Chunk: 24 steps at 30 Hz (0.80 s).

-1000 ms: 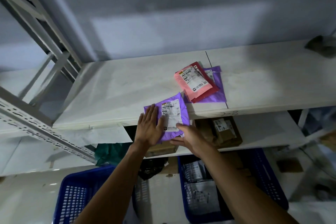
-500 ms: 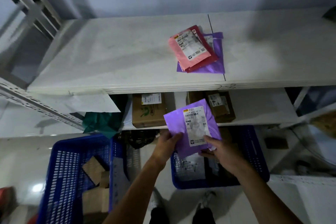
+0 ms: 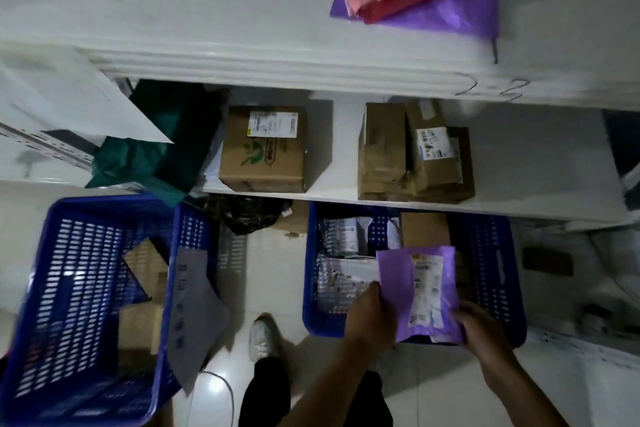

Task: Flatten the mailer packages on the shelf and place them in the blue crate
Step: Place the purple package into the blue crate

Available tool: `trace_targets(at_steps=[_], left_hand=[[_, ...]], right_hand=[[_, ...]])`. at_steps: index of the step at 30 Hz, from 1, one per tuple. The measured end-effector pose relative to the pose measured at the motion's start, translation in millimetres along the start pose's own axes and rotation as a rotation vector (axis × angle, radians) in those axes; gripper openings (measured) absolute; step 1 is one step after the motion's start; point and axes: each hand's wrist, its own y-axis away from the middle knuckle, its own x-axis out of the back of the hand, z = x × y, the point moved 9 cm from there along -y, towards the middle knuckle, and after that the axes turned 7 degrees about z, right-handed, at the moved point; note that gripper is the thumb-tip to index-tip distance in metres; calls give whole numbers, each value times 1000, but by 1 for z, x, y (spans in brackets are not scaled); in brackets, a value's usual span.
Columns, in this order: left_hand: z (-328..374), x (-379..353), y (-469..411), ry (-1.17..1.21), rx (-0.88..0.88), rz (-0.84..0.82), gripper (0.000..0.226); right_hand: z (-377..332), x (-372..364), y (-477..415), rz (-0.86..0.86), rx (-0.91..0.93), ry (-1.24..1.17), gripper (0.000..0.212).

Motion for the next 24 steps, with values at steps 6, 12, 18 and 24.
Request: trace_targets(at_steps=[6, 12, 18, 24], left_hand=[[-74, -69, -49, -142, 90, -22, 34], [-105, -102, -103, -174, 101, 81, 22], [-158, -87, -174, -63, 212, 176, 25], [-252, -88, -256, -112, 325, 174, 45]], right_hand=[[70, -46, -78, -19, 10, 174, 14], [105, -67, -137, 29, 12, 177, 20], [114, -120, -189, -42, 62, 202, 28], [149, -213, -248, -93, 100, 296, 16]])
